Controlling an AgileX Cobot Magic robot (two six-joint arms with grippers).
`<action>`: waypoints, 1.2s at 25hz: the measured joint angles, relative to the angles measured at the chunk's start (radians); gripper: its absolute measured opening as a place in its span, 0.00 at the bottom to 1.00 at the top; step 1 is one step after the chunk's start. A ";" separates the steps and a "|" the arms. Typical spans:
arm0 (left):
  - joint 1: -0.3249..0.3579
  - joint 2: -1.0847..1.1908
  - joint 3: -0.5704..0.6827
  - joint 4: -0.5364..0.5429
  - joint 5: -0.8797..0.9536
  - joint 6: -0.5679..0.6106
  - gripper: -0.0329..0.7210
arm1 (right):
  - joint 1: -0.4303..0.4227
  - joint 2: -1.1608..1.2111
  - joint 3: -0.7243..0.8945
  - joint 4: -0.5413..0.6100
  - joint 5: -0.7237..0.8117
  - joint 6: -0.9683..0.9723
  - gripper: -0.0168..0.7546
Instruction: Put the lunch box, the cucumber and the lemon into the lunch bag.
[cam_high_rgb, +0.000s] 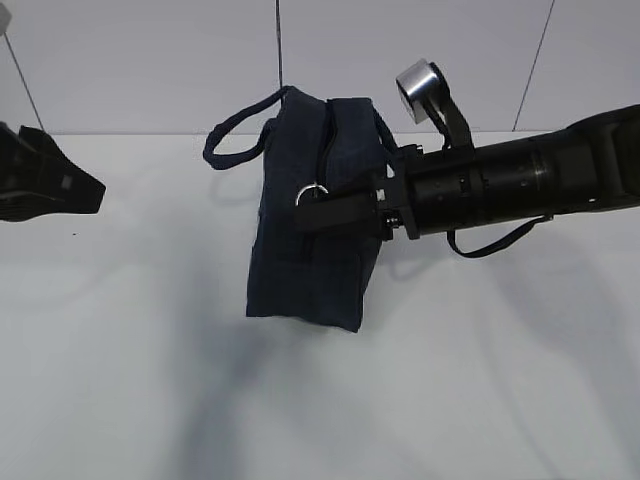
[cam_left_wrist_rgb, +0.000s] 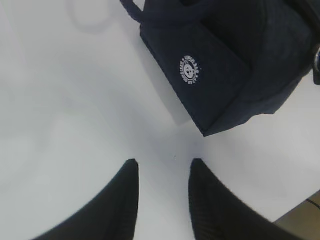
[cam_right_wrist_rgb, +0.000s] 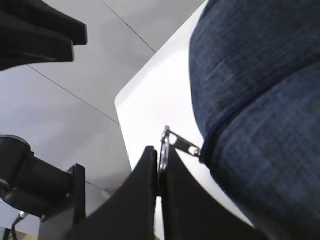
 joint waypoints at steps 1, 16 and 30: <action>-0.008 0.005 0.000 -0.002 0.000 0.003 0.37 | 0.000 -0.002 -0.002 0.000 0.000 0.006 0.02; -0.189 0.220 0.000 -0.105 -0.138 0.013 0.56 | 0.000 -0.002 -0.004 0.091 0.000 0.032 0.02; -0.224 0.360 0.000 -0.120 -0.374 0.105 0.65 | 0.000 -0.002 -0.004 0.082 0.000 0.040 0.02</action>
